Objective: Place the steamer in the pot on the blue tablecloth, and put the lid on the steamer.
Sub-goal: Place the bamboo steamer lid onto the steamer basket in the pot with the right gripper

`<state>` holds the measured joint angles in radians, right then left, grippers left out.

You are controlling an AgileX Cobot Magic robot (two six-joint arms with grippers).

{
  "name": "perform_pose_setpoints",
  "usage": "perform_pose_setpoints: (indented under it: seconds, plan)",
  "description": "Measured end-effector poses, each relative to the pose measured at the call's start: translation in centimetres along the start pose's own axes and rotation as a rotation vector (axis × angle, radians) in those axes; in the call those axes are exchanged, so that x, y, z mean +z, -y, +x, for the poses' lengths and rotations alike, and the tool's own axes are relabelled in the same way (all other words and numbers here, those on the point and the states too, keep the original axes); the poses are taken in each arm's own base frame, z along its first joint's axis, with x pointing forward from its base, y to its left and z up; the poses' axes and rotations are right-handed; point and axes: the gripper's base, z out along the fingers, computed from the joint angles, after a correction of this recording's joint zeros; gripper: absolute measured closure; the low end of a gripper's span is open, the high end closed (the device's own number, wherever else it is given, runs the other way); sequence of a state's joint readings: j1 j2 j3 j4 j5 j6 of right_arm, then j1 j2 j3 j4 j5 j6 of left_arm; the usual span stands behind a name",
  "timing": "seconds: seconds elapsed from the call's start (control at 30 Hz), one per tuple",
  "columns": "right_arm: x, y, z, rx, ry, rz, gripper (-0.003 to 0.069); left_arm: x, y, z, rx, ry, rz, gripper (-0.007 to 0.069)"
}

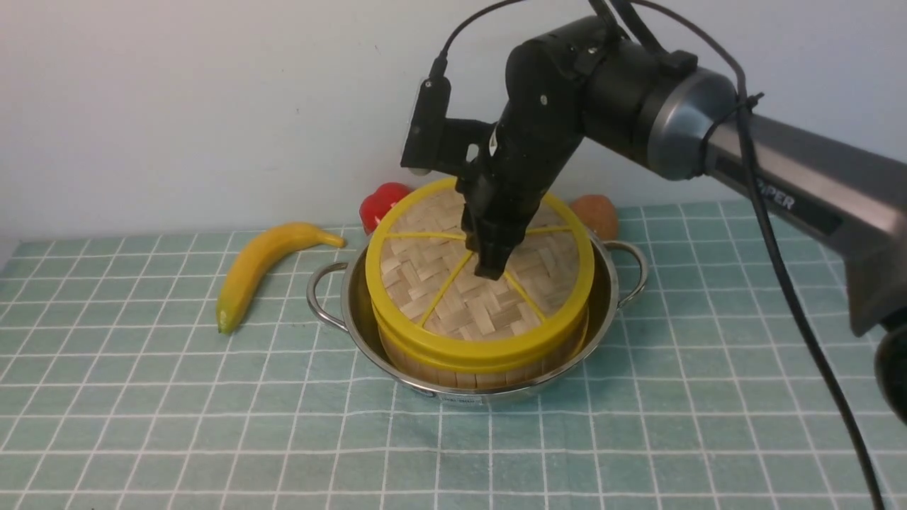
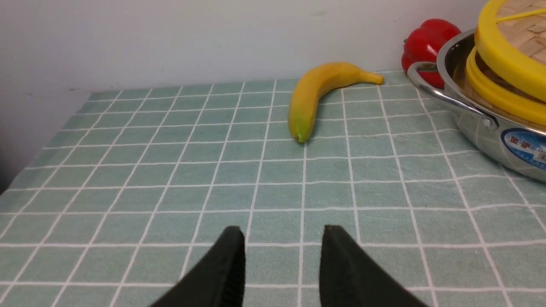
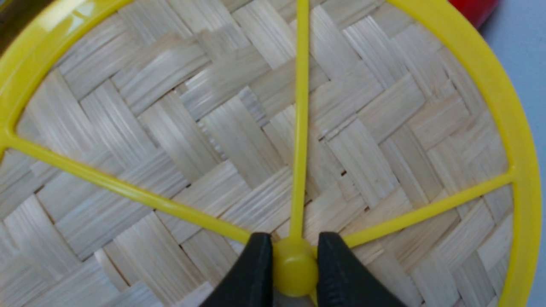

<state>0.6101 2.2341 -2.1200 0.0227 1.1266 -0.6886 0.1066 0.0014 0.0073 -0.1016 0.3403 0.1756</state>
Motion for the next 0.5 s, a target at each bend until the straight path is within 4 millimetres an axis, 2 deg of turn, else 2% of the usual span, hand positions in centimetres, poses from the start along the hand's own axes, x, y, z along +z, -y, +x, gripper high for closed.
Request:
perform_pose_setpoints:
  seconds: [0.5]
  plan:
    - [1.4,-0.1,0.1,-0.027,-0.004,-0.004,0.0512,0.0,0.0,0.0,0.000,0.000,0.000,0.0382]
